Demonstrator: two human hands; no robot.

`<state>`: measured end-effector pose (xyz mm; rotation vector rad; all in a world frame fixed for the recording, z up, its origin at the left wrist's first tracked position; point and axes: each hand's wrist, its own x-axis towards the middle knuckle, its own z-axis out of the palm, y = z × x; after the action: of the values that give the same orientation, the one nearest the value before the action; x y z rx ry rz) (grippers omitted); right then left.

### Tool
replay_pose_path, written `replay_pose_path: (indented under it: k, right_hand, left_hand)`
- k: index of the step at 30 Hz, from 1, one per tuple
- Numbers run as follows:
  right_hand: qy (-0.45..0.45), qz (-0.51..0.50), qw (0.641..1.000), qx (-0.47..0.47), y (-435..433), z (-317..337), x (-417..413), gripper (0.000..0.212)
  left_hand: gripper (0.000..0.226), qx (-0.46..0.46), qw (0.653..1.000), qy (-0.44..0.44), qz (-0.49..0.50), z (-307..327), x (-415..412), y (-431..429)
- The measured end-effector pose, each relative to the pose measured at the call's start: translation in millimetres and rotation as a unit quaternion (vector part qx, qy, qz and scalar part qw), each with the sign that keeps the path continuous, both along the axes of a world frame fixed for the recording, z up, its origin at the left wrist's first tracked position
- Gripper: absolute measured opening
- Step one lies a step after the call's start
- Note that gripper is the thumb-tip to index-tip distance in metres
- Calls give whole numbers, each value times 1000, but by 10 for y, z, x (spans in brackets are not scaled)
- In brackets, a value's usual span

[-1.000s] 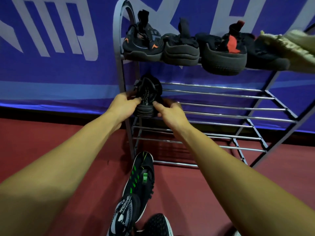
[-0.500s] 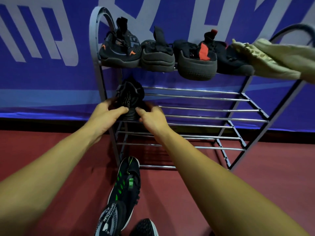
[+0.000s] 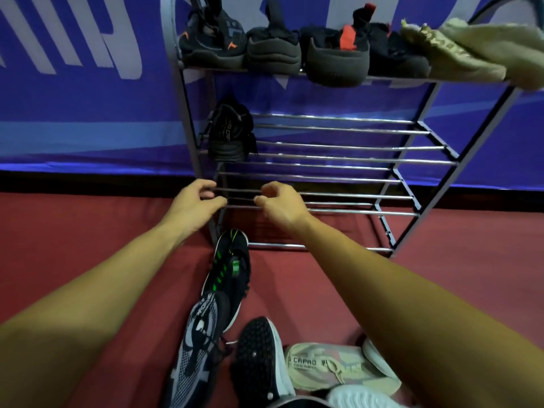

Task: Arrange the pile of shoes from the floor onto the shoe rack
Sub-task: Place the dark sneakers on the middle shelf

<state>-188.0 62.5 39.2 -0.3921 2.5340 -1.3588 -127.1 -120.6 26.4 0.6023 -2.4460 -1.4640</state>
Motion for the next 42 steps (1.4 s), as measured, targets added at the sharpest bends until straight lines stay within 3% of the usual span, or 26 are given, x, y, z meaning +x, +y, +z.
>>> replay_pose_path:
  k: [6,12,18,30,34,42]
  right_hand:
    - [-54,10,998,43,0,-434,268,46]
    - [-115,40,989,81,-155,-928,529,33]
    - [-150,72,979,114,-355,-1325,725,38]
    - [-191,140,952,196,-481,-1736,855,52]
    - [-193,145,948,205,-489,-1822,942,48]
    - [-202,117,961,146,-373,-1885,984,51]
  left_hand:
    - [38,-71,990,-108,-57,-366,263,-12]
    - [29,-80,974,-200,-75,-767,536,-31]
    - [34,-100,950,-282,-87,-1178,770,-151]
    - [45,-103,924,-348,-125,-1593,832,-231]
    - [37,-77,919,-362,-132,-1664,831,-176]
    - [35,-2,932,-348,-106,-1668,842,-175]
